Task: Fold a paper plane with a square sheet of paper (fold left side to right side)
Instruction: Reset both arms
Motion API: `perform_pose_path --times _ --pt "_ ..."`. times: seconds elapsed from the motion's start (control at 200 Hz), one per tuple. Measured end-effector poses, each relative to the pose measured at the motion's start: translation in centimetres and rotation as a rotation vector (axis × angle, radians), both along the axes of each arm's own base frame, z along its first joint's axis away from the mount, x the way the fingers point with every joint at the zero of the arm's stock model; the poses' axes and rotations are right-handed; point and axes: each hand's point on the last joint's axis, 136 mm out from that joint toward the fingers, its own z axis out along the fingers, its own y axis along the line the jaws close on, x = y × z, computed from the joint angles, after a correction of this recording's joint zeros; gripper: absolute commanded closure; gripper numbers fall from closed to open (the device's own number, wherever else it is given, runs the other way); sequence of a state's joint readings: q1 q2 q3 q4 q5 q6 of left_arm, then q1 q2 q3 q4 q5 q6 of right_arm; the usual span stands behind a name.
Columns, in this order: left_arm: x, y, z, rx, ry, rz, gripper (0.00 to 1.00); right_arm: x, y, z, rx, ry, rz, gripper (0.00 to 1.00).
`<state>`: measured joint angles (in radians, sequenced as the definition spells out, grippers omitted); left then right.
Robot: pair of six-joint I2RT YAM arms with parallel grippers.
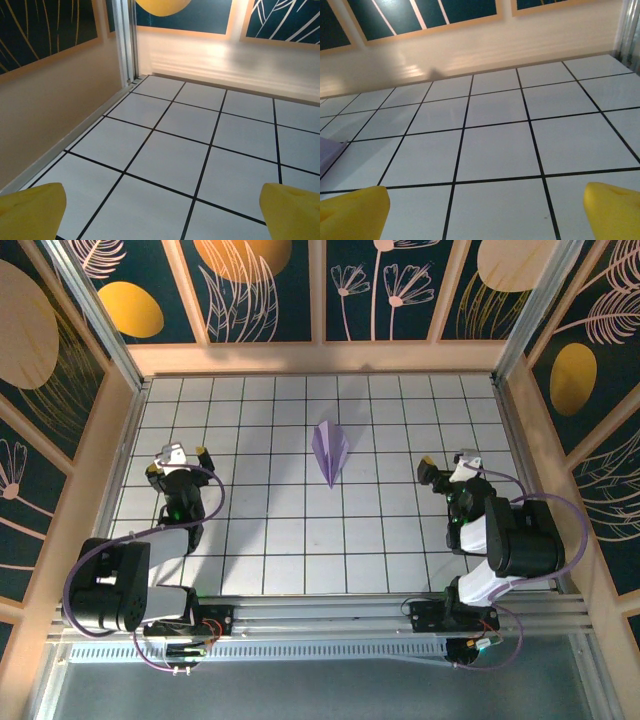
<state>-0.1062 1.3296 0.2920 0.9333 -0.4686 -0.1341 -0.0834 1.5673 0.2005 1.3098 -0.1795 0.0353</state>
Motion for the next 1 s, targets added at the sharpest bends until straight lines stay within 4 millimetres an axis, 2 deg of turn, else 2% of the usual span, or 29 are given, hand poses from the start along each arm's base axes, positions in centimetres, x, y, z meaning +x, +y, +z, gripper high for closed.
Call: perform_pose_path --times 0.495,0.696,0.786,0.996 --pt "0.5 -1.4 -1.2 0.042 -0.033 -0.097 0.01 0.1 -0.4 0.0 -0.007 -0.002 -0.034 0.01" --pt "0.5 -1.2 -0.9 0.039 -0.069 -0.114 0.01 0.1 -0.4 0.0 -0.007 -0.002 -0.035 0.01" --pt "0.3 -0.9 -1.8 0.039 -0.045 -0.107 0.01 0.1 -0.4 0.0 -0.007 -0.002 -0.035 0.01" --pt "0.4 -1.0 -1.8 0.038 -0.050 -0.116 0.01 0.1 -0.4 0.0 -0.008 -0.002 -0.038 0.01"
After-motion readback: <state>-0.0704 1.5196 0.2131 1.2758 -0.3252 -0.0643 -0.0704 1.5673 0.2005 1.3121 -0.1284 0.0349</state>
